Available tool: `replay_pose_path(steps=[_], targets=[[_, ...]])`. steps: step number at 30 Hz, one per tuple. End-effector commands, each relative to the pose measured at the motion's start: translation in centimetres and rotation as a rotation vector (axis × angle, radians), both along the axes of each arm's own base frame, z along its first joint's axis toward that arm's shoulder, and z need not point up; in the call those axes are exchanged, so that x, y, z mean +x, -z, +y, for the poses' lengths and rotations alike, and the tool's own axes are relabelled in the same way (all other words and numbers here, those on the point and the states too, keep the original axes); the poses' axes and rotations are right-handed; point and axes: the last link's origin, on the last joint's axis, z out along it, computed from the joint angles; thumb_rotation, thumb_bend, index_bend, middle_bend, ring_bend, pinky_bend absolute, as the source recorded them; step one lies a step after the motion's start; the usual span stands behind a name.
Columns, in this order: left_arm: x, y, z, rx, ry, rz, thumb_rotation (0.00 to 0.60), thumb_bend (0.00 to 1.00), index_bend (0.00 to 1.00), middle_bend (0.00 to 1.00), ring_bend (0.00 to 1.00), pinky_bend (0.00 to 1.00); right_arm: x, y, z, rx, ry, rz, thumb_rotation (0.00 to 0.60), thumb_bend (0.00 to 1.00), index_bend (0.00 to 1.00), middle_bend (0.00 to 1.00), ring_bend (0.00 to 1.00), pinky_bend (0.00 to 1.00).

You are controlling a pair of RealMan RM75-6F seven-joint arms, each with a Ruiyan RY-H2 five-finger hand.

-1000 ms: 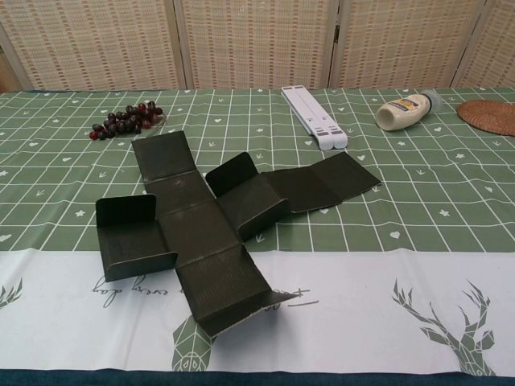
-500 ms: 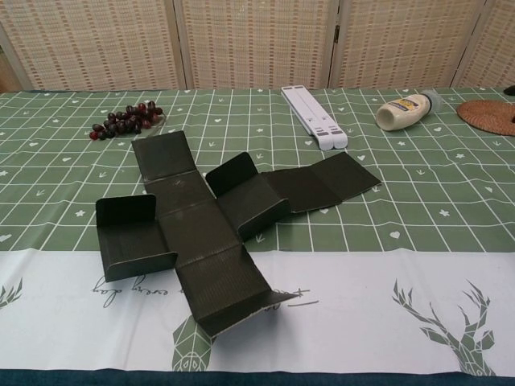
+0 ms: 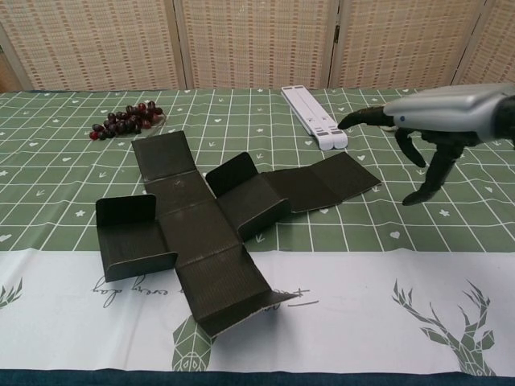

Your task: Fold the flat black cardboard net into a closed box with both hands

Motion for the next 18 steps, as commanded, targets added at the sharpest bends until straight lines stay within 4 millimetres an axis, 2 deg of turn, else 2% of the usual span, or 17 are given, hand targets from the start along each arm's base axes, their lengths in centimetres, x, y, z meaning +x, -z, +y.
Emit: replay_pose_path(steps=[1,9,18], targets=[[0.0,0.0,0.0,-0.001,-0.003,0.002,0.6,0.08,0.2,0.1,0.15,0.4,2.9,3.1,-2.2,0.056,-0.038,0.069,0.6,0.15,0.0,0.0,0.63,0.94],[-0.5,-0.1,-0.3,-0.008,-0.027,0.011,0.6,0.08,0.2,0.1,0.15,0.4,4.9,6.2,-4.2,0.08,-0.029,0.159,0.6,0.15,0.0,0.0,0.63,0.94],[-0.8,0.0,-0.3,-0.014,-0.035,0.011,0.6,0.08,0.18,0.1,0.15,0.4,5.5,8.4,-5.6,0.098,-0.008,0.218,0.6,0.16,0.0,0.0,0.63,0.94]])
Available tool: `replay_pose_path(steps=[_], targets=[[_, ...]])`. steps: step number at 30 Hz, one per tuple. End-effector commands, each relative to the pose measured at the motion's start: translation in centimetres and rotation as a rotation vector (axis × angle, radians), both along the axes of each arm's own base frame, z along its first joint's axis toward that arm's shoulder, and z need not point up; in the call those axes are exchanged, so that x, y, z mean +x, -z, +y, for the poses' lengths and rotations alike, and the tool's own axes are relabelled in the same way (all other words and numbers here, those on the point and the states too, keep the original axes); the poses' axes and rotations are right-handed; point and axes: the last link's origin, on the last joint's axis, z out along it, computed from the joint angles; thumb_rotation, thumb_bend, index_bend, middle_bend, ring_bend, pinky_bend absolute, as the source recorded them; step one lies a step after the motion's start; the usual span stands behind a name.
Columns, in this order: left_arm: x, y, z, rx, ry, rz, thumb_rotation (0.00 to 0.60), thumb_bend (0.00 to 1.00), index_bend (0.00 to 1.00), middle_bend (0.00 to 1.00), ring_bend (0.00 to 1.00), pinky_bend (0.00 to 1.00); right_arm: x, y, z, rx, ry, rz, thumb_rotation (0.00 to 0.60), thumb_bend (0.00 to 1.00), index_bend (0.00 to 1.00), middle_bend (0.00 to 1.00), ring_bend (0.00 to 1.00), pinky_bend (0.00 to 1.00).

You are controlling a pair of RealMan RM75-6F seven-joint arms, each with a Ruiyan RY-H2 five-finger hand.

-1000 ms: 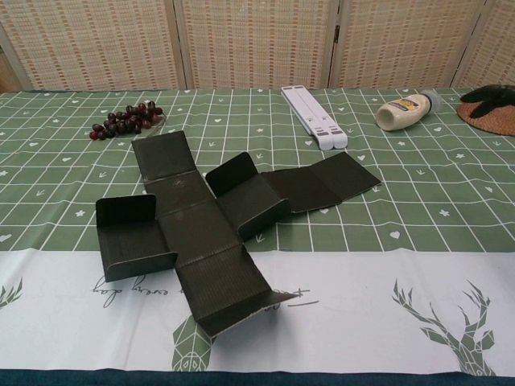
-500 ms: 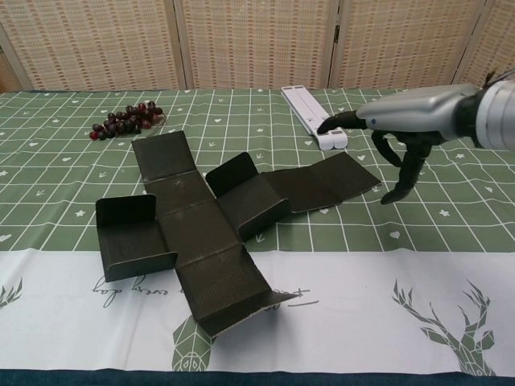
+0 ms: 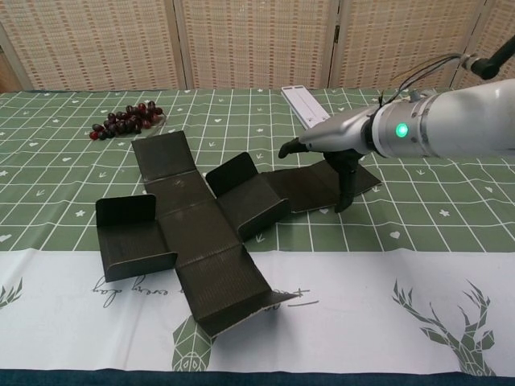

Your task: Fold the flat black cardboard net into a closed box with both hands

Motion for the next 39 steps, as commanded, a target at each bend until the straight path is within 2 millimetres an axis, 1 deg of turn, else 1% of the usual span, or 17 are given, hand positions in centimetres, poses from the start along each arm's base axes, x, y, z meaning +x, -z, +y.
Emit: replay_pose_path(steps=[1,4,8,13,19,25,28,33,35,38,39], targets=[[0.0,0.0,0.0,-0.001,0.0,0.0,0.6,0.08,0.18,0.1,0.15,0.4,0.2,1.0,-0.3,0.015,-0.003,0.027,0.6,0.16,0.0,0.0,0.63,0.94],[-0.1,0.0,0.0,-0.002,-0.001,0.002,0.6,0.08,0.18,0.1,0.15,0.4,0.4,1.3,-0.5,0.016,0.0,0.034,0.6,0.16,0.0,0.0,0.63,0.94],[-0.3,0.0,-0.1,-0.002,-0.011,0.005,0.6,0.08,0.18,0.1,0.14,0.4,0.9,2.2,-1.6,0.01,0.0,0.053,0.6,0.16,0.0,0.0,0.63,0.94],[-0.4,-0.1,-0.2,0.005,-0.016,0.005,0.6,0.08,0.18,0.1,0.14,0.4,1.3,2.8,-2.2,0.008,0.01,0.054,0.6,0.16,0.0,0.0,0.63,0.94],[-0.6,-0.3,-0.2,0.013,-0.018,0.01,0.6,0.08,0.18,0.1,0.14,0.4,1.8,3.7,-2.3,0.027,0.003,0.06,0.6,0.16,0.0,0.0,0.63,0.94],[-0.8,-0.4,-0.4,0.014,-0.027,0.007,0.6,0.08,0.18,0.1,0.14,0.4,1.9,4.0,-2.3,0.028,-0.002,0.063,0.6,0.16,0.0,0.01,0.63,0.94],[-0.8,-0.4,-0.4,0.018,-0.024,0.007,0.6,0.08,0.18,0.1,0.14,0.4,2.0,4.0,-2.5,0.025,0.001,0.061,0.6,0.19,0.0,0.04,0.63,0.94],[-0.9,-0.6,-0.2,0.021,-0.023,0.012,0.6,0.08,0.18,0.1,0.14,0.4,2.3,4.3,-2.7,0.031,0.001,0.06,0.6,0.26,0.0,0.14,0.64,0.94],[-1.0,-0.7,0.0,0.022,-0.024,0.015,0.6,0.08,0.18,0.1,0.14,0.4,2.4,4.3,-2.8,0.026,0.002,0.056,0.6,0.29,0.04,0.17,0.65,0.94],[-0.9,-0.8,0.3,0.021,-0.015,0.021,0.6,0.08,0.18,0.1,0.14,0.4,2.4,4.0,-2.9,0.018,0.005,0.046,0.6,0.3,0.11,0.21,0.65,0.94],[-0.8,-0.8,0.7,0.021,-0.006,0.024,0.6,0.08,0.18,0.1,0.14,0.4,2.5,3.8,-3.0,0.013,0.005,0.039,0.6,0.3,0.12,0.21,0.65,0.94]])
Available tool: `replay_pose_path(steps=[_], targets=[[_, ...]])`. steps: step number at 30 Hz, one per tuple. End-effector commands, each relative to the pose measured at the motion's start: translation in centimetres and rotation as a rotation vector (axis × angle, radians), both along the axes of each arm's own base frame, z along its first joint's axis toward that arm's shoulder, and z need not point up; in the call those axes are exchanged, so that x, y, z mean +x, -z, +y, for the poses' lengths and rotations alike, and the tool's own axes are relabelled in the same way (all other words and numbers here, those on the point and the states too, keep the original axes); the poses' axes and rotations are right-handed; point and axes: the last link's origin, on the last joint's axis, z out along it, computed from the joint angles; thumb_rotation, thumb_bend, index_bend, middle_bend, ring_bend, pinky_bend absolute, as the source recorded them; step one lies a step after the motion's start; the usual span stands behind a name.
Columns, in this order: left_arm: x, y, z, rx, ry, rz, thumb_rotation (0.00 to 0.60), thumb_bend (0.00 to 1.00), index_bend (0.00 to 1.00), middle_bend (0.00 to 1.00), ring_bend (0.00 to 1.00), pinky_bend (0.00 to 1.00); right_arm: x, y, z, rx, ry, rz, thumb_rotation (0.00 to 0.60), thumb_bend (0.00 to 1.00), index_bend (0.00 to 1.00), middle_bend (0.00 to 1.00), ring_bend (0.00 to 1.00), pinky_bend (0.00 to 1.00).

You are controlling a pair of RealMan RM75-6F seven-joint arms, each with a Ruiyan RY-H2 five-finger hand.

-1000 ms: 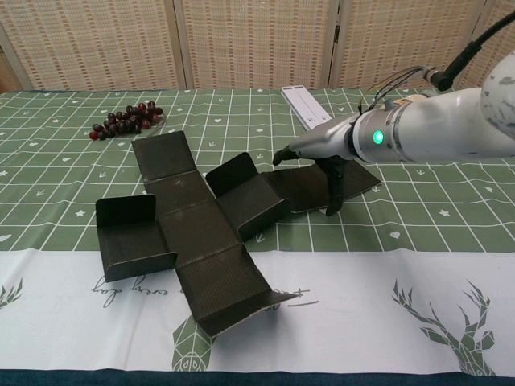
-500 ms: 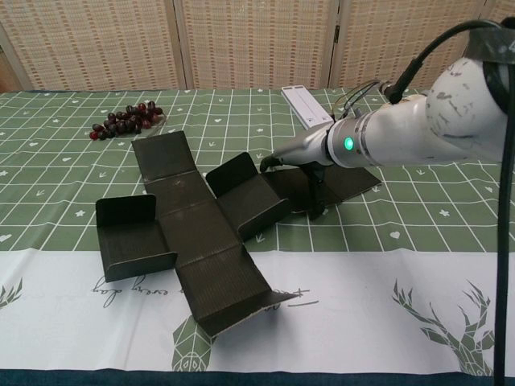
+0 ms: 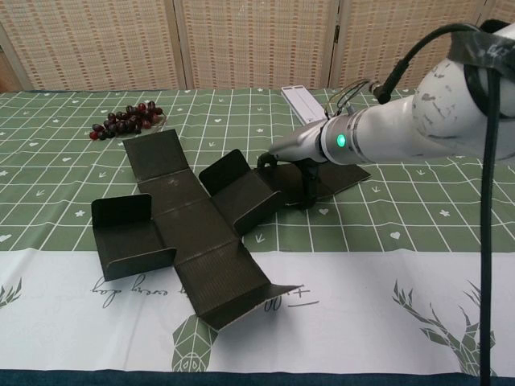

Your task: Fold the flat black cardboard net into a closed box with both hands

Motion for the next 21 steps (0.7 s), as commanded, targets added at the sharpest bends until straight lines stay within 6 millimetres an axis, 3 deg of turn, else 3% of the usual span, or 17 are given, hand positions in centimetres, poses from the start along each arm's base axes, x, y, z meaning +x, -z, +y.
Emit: replay_pose_path(steps=[1,6,10,13,21], targets=[[0.1,-0.1,0.7,0.001,0.019,0.006,0.6,0.08,0.18,0.1,0.14,0.4,0.1,-0.4,-0.1,-0.012,0.001,-0.016,0.6,0.3,0.13,0.22,0.66,0.94],[-0.3,0.4,4.1,-0.031,0.089,0.026,0.6,0.08,0.2,0.11,0.2,0.41,0.4,-1.0,0.0,-0.028,-0.003,-0.059,0.6,0.31,0.14,0.24,0.67,0.94],[-0.7,1.7,7.7,-0.077,0.131,0.075,0.6,0.08,0.19,0.14,0.34,0.5,0.4,-1.2,0.4,-0.048,-0.016,-0.09,0.6,0.31,0.16,0.26,0.68,0.94],[-0.6,3.4,9.9,-0.107,0.149,0.097,0.6,0.08,0.15,0.14,0.4,0.51,0.2,-1.1,0.7,-0.059,-0.015,-0.106,0.6,0.31,0.16,0.26,0.68,0.94],[0.8,8.8,12.7,-0.177,0.173,0.084,0.6,0.08,0.03,0.1,0.39,0.51,-0.3,-1.1,1.1,-0.071,-0.01,-0.115,0.6,0.31,0.16,0.26,0.68,0.94]])
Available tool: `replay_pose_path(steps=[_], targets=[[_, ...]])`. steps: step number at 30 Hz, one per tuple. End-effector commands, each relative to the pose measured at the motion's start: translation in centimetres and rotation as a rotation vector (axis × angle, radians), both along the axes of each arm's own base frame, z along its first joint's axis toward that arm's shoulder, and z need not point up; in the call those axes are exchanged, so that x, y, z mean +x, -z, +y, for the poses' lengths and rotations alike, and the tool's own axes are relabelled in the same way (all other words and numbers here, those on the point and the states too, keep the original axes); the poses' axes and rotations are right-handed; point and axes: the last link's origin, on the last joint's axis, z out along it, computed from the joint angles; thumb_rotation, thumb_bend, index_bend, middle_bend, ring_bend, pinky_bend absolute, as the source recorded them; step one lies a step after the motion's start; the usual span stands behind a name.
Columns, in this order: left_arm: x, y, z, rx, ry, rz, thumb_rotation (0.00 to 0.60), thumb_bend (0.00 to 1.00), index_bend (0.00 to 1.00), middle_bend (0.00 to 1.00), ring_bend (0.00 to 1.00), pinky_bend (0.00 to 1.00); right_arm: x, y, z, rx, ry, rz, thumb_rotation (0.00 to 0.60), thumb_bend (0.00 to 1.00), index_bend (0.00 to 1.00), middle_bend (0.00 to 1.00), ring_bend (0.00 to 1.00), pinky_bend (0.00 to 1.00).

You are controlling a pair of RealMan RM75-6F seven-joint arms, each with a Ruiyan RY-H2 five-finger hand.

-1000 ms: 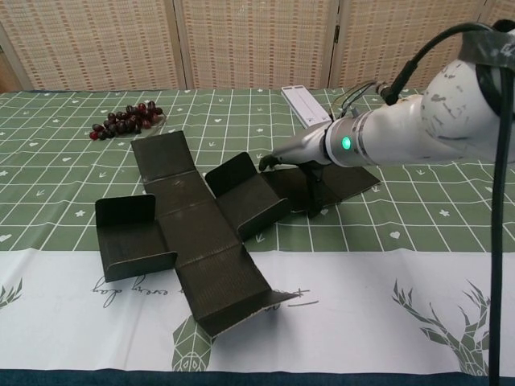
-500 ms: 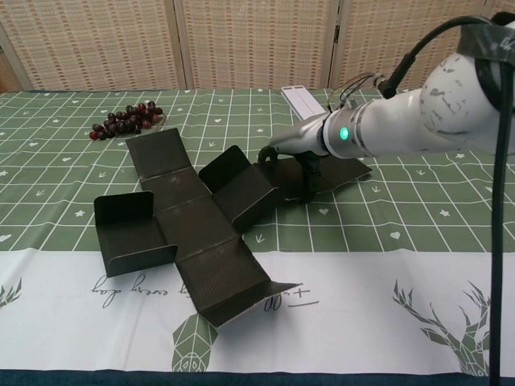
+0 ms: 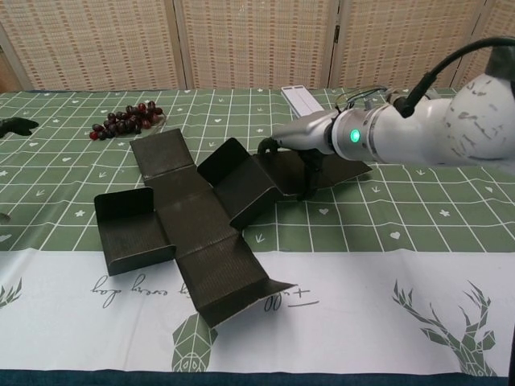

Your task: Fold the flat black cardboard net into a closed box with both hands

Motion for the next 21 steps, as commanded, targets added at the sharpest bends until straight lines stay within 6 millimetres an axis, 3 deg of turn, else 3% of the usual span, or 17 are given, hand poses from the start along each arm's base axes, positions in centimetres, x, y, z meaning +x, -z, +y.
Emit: replay_pose_path(steps=[1,14,21], targets=[[1.1,2.3,1.5,-0.031,0.013,-0.015,0.6,0.08,0.02,0.1,0.39,0.51,0.0,0.0,0.1,-0.002,-0.003,-0.001,0.6,0.31,0.16,0.26,0.69,0.94],[3.5,6.5,2.2,-0.076,0.062,-0.014,0.6,0.08,0.0,0.04,0.4,0.51,-0.1,0.2,0.2,-0.006,-0.002,-0.01,0.6,0.31,0.16,0.26,0.69,0.94],[5.6,7.6,1.6,-0.127,0.044,-0.21,0.6,0.08,0.0,0.04,0.4,0.51,0.1,0.3,0.3,-0.006,-0.009,-0.017,0.6,0.31,0.16,0.26,0.69,0.94]])
